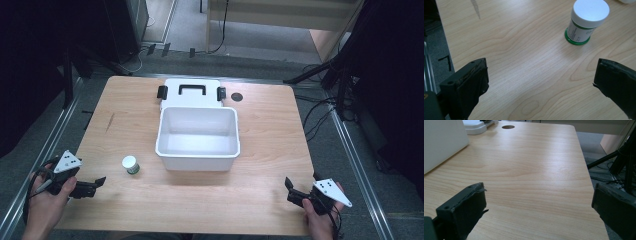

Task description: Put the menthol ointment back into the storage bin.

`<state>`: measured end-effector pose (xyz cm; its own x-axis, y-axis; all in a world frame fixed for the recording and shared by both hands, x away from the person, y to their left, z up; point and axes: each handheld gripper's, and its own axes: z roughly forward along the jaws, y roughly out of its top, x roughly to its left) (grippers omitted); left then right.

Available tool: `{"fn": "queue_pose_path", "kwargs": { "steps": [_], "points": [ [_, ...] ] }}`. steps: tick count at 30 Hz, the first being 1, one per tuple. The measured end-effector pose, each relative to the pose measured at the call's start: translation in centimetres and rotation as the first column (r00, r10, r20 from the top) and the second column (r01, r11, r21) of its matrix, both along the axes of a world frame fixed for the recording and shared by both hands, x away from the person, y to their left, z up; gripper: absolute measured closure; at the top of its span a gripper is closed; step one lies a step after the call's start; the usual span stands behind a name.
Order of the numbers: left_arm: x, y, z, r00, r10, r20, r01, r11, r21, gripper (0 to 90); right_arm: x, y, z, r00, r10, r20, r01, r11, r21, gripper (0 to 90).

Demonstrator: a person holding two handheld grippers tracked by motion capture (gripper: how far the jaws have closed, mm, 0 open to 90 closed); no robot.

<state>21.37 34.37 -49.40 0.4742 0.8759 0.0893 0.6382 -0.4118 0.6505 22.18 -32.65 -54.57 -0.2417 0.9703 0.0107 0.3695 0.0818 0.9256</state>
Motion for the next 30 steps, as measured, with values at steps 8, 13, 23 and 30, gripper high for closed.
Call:
{"fn": "queue_pose_path", "kwargs": {
  "steps": [8, 13, 23, 30],
  "points": [
    [1.5, -2.1, 1.7, 0.9919, -0.093, -0.087, 0.100, 0.9914, 0.084, 0.0, 0.0, 0.0, 0.0, 1.0000, 0.000, -0.002, 0.000, 1.000, 0.000, 0.0],
    [2.4, -3.4, 2.4, 0.9749, -0.146, -0.168, 0.165, 0.9806, 0.106, 0.0, 0.0, 0.0, 0.0, 1.0000, -0.002, -0.003, 0.002, 1.000, -0.001, 0.0],
    [3.7, -4.8, 3.6, 0.9424, -0.188, -0.277, 0.240, 0.9560, 0.169, 3.7, 0.0, 0.0, 0.0, 1.0000, -0.001, -0.004, 0.001, 1.000, 0.001, 0.0],
    [5.1, -6.0, 3.4, 0.9246, -0.189, -0.331, 0.257, 0.9498, 0.178, 4.6, 0.0, 0.0, 0.0, 1.0000, 0.000, -0.002, 0.000, 1.000, 0.003, 0.0]
  ]
}}
